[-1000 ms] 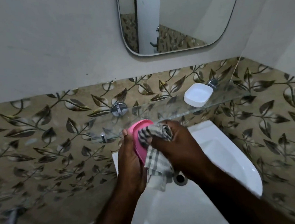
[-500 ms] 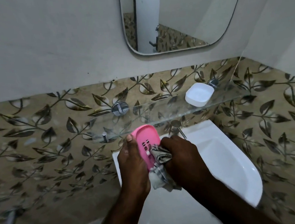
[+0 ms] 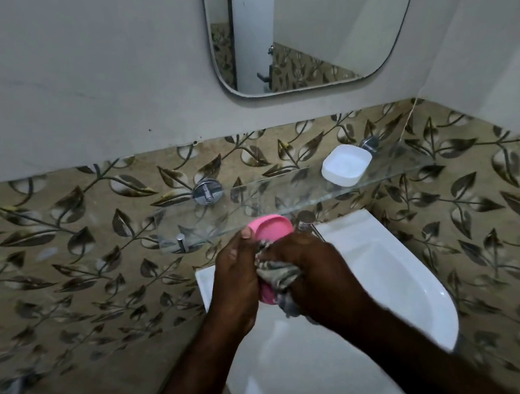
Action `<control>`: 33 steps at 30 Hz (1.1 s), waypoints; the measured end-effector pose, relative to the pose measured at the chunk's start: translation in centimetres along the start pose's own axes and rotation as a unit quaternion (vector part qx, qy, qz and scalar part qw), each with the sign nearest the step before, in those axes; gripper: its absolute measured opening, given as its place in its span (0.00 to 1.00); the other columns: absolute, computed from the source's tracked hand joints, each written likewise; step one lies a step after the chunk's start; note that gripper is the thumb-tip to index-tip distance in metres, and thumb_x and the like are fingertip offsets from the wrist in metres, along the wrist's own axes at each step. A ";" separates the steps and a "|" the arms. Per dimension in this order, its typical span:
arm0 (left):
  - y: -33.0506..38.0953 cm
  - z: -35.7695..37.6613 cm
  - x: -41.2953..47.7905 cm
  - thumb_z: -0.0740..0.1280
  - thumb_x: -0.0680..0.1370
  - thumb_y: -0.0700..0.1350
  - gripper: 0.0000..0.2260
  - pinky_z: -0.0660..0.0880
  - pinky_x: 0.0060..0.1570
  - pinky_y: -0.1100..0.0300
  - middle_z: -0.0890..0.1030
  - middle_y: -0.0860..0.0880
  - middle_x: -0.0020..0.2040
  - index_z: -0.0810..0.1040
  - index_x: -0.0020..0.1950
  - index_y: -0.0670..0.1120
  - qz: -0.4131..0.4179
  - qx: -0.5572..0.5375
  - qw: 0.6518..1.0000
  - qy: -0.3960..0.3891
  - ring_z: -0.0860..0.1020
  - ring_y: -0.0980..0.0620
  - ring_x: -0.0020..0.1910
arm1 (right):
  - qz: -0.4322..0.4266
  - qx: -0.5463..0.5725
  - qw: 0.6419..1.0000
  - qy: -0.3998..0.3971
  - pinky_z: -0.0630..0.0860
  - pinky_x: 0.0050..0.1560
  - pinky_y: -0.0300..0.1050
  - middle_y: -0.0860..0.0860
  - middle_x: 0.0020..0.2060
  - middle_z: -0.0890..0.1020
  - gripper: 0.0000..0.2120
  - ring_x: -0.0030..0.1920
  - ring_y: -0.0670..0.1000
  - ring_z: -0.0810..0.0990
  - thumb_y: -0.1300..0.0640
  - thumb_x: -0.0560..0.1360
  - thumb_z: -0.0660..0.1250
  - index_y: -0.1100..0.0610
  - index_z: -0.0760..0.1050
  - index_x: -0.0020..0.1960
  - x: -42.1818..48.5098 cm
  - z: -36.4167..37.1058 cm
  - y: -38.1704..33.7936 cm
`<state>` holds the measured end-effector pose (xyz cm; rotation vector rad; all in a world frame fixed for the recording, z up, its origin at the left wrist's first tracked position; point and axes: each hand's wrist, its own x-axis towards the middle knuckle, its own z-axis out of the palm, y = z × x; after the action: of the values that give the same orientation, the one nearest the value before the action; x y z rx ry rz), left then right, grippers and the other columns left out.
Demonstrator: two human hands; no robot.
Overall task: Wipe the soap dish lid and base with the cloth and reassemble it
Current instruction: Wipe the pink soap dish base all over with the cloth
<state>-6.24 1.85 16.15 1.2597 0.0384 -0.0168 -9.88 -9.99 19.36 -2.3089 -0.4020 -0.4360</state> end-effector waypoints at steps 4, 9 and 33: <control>0.4 -1.1 -0.1 0.58 0.81 0.53 0.15 0.81 0.38 0.58 0.86 0.48 0.40 0.80 0.51 0.46 0.014 0.028 0.999 0.013 0.84 0.50 0.39 | -0.109 -0.145 0.969 -0.168 0.74 0.39 0.45 0.45 0.47 0.83 0.13 0.45 0.53 0.75 0.60 0.67 0.67 0.49 0.82 0.48 -2.2 1.1 1.7; -0.7 -0.3 -0.8 0.59 0.78 0.53 0.14 0.78 0.34 0.64 0.86 0.52 0.37 0.80 0.50 0.47 0.009 0.042 0.999 -0.002 0.84 0.56 0.37 | -0.088 -0.264 0.931 -0.236 0.73 0.42 0.48 0.48 0.45 0.82 0.10 0.47 0.55 0.74 0.56 0.68 0.65 0.49 0.81 0.47 -1.2 -1.1 2.4; 1.5 3.5 0.4 0.63 0.77 0.53 0.22 0.82 0.48 0.50 0.83 0.36 0.55 0.76 0.62 0.37 -0.208 -0.236 0.947 -0.063 0.84 0.43 0.51 | 0.289 0.519 0.799 0.090 0.79 0.58 0.57 0.60 0.55 0.84 0.16 0.56 0.60 0.83 0.60 0.75 0.64 0.61 0.77 0.61 -0.5 -2.7 2.7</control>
<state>-5.71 -0.99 18.65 0.7505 0.1863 -0.4308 -9.76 -13.89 19.28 -1.1835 0.1690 -0.0607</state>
